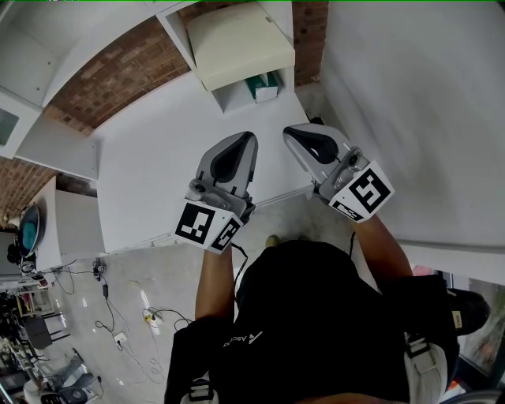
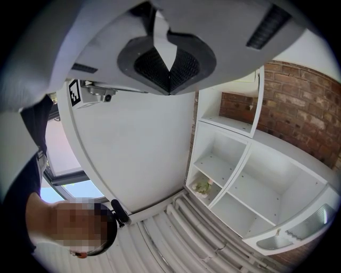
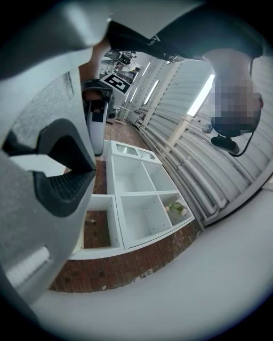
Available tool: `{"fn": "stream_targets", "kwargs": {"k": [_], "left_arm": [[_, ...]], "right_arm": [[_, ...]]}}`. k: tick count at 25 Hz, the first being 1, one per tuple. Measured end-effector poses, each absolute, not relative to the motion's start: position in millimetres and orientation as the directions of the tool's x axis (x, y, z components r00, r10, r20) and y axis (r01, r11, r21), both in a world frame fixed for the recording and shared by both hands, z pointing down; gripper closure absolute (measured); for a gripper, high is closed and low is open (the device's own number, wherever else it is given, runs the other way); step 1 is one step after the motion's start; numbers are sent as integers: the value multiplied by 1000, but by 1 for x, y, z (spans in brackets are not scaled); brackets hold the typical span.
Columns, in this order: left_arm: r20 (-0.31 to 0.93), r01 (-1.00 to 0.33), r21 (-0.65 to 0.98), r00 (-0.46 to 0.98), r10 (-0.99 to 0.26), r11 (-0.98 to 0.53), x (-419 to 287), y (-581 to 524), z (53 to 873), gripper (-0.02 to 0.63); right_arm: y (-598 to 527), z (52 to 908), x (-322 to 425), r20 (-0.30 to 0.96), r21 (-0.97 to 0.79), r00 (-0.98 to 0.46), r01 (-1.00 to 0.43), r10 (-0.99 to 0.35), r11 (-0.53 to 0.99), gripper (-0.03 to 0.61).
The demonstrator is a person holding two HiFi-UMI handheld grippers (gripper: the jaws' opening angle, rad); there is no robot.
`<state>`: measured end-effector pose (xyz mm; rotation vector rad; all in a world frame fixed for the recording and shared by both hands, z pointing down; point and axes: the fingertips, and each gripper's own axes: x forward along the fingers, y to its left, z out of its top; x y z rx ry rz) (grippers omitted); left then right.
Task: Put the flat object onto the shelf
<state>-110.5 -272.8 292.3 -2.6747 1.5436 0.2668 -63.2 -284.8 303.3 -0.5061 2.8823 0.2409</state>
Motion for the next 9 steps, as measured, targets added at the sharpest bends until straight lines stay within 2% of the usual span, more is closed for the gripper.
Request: {"fn": "stream_targets", "kwargs": {"k": [9], "left_arm": [[-172,-856,72,495,-851,-512,-116,-275,294,615]], "right_arm": [[-287,305,-67,-223,125,-922,-350,-317,928,578]]}}
